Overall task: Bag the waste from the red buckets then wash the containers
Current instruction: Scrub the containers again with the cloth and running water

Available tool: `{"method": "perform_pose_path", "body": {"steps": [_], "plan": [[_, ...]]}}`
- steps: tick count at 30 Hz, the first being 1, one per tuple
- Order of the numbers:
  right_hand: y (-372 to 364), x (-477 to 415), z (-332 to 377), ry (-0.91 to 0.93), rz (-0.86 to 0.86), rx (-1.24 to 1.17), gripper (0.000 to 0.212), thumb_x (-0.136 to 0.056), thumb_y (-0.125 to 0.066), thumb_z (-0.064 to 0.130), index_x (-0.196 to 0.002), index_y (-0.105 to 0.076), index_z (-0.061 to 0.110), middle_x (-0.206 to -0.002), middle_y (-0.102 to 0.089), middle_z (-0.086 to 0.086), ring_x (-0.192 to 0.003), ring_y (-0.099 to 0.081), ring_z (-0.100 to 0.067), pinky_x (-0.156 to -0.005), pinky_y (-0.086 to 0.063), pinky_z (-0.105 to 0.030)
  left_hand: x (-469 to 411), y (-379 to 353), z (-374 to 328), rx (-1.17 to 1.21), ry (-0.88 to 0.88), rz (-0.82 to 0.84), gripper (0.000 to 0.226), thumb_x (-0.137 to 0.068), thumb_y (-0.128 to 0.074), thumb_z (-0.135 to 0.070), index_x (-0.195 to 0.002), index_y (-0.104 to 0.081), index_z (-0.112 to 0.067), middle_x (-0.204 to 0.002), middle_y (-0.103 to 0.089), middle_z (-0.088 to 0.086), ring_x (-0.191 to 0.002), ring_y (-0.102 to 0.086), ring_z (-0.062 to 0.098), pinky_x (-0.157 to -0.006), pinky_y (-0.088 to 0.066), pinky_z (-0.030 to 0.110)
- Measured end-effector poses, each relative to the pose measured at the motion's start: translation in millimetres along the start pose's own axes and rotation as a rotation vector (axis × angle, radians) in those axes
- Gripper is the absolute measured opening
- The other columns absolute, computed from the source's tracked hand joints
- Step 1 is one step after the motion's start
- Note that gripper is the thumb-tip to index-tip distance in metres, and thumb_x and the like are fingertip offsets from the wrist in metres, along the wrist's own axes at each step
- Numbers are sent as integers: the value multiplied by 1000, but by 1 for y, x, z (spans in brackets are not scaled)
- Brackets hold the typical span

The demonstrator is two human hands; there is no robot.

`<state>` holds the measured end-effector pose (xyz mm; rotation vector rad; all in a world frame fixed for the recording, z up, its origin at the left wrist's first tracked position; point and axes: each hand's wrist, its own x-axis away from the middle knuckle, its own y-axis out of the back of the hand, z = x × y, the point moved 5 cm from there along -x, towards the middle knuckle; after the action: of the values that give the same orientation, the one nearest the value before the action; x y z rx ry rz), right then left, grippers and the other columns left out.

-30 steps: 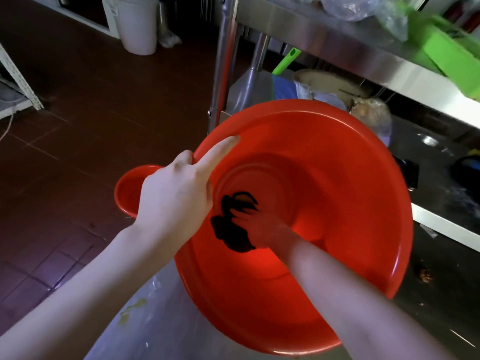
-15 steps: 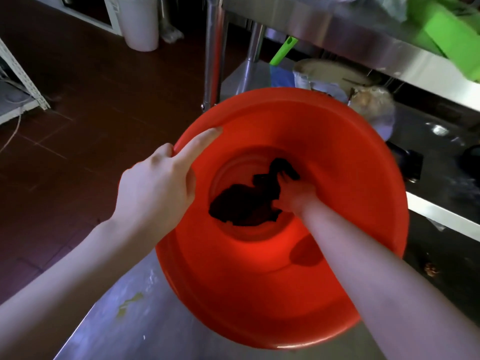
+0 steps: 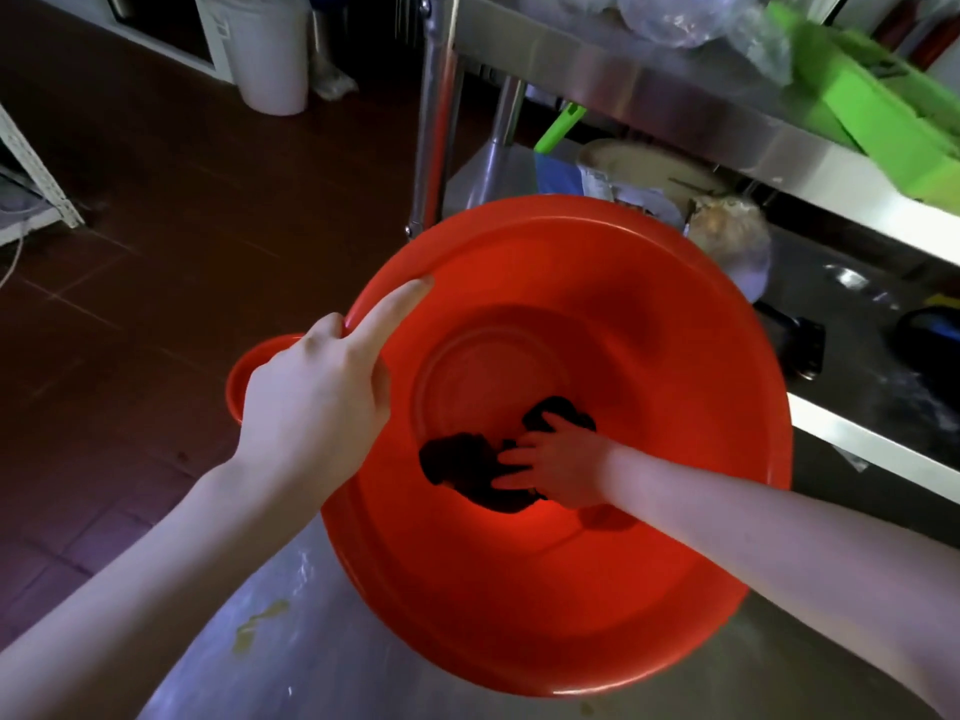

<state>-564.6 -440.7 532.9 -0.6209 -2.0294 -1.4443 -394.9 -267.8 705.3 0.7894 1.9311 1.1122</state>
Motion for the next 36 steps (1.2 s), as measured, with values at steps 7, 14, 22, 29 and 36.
{"method": "perform_pose_path", "body": {"steps": [7, 14, 22, 29, 36], "plan": [[-4, -56, 31, 102, -79, -86, 55, -101, -30, 14, -152, -18, 30, -161, -10, 11, -122, -44, -36, -92, -39, -39, -8, -3, 2, 55, 2, 7, 77, -86, -56, -11, -147, -29, -48, -74, -44, 4, -55, -49, 29, -46, -44, 35], [42, -101, -9, -299, -387, -385, 70, -94, -49, 36, -152, -10, 39, -160, -13, 13, -118, -53, -30, -86, -48, -38, -16, -5, 11, 27, -36, 18, 75, -88, -53, -15, -148, -24, -49, -80, -49, 6, -63, -51, 31, -54, -48, 40], [38, -75, -75, -654, -517, -675, 82, -88, -59, 41, -153, -9, 35, -159, -18, 12, -123, -53, -32, -96, -46, -42, -15, -3, 12, 57, -19, 24, 72, -90, -51, -19, -148, -23, -51, -81, -48, 5, -67, -52, 32, -59, -50, 42], [60, -107, -13, -271, -385, -681, 72, -90, -58, 17, -152, -21, 12, -160, -15, -7, -143, -28, -28, -112, -32, -38, -9, -3, 0, 86, -39, -9, 75, -86, -54, -10, -148, -30, -46, -76, -46, 4, -61, -48, 27, -52, -43, 36], [5, -54, 36, -116, -26, -330, 44, -99, -35, 15, -141, -42, 24, -146, -42, 3, -128, -49, -29, -87, -47, -43, 1, -18, 7, 95, 3, 19, 73, -89, -55, -17, -146, -25, -51, -78, -48, 1, -66, -52, 27, -51, -39, 31]]}}
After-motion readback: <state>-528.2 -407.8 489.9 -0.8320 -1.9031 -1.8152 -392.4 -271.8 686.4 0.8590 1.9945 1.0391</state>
